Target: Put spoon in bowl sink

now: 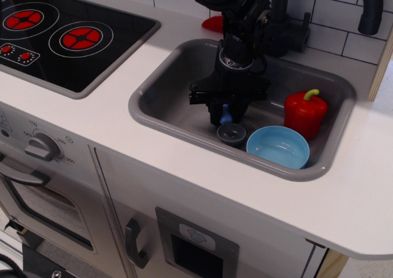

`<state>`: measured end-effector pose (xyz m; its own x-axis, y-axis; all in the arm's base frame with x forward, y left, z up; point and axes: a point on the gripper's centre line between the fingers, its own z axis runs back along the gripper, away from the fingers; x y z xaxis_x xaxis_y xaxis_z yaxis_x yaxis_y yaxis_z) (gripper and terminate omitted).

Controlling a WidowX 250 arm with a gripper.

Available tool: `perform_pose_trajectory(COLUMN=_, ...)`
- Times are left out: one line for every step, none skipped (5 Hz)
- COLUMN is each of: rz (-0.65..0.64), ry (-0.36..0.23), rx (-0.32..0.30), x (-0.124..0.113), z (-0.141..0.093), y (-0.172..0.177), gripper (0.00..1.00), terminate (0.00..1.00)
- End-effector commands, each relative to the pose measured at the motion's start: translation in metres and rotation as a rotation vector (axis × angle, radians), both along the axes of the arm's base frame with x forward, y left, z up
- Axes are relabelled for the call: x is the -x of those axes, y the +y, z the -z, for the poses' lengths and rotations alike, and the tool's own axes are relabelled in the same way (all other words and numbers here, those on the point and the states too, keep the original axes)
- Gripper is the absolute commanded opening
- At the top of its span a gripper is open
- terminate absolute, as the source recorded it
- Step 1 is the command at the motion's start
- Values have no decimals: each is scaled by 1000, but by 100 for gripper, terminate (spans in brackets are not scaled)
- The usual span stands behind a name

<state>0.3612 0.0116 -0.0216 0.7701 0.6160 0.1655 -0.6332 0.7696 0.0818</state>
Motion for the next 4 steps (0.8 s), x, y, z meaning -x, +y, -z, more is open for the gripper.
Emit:
perform_pose_trajectory(rz=-33, ry=-138, rx=-41, x=-12, z=-75, y=9, gripper=0, terminate=0)
perform_pose_trajectory(rz=-34, ry=-157, rx=-40, x=-12, z=-90, y=4, gripper=0, terminate=0)
perform_pose_trajectory(rz=-43, ry=-153, rx=-7, x=-9, z=-92, y=-13, gripper=0, terminate=0)
perform_pose_trajectory(rz=-34, ry=-179, rx=-26, x=-2, z=-86, y=-29, gripper=0, terminate=0)
